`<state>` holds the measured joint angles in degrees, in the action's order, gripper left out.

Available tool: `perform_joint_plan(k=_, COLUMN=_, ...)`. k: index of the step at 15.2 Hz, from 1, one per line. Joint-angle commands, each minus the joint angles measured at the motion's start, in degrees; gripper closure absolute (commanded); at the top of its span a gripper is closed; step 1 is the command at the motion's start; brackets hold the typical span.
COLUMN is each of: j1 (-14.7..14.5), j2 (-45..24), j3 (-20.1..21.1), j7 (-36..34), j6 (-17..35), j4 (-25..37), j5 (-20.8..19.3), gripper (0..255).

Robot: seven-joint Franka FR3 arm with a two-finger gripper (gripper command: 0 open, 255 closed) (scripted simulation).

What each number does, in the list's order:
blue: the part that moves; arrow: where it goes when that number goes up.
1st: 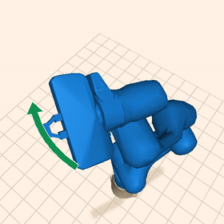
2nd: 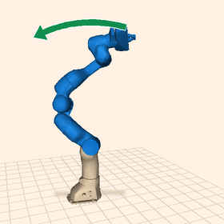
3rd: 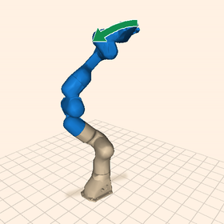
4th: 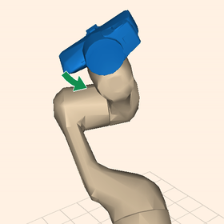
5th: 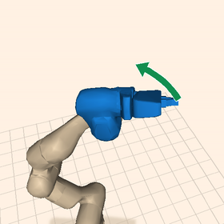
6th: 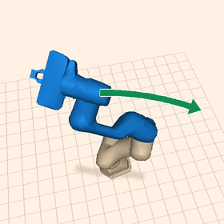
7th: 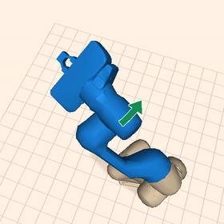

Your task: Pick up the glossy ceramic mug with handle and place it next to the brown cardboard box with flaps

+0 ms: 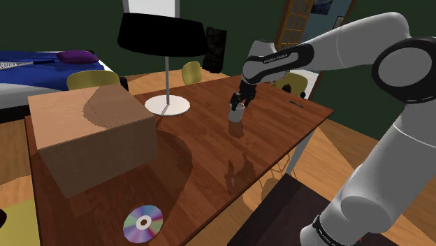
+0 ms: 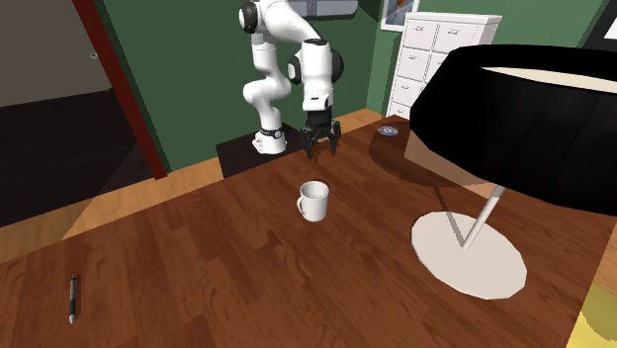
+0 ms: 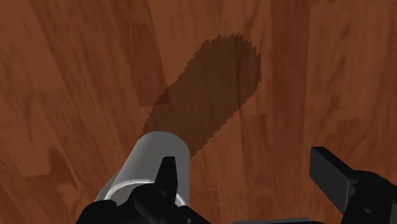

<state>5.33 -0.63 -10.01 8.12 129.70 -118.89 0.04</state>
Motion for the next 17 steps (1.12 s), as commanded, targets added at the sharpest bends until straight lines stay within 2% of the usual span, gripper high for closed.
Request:
perform_joint_plan(k=1, j1=0.59, j2=-4.22, j3=-0.55, j7=1.62, j6=1.1, j4=3.57, j5=0.54, gripper=0)
perform_joint_plan(k=7, j1=2.54, j2=-17.01, j3=-1.05, j7=5.03, j6=2.66, j4=16.07, j5=2.23, gripper=0)
perform_joint_plan(k=17, j1=3.18, j2=-21.43, j3=-0.63, j7=5.72, j6=6.78, j4=16.37, j5=3.22, gripper=0)
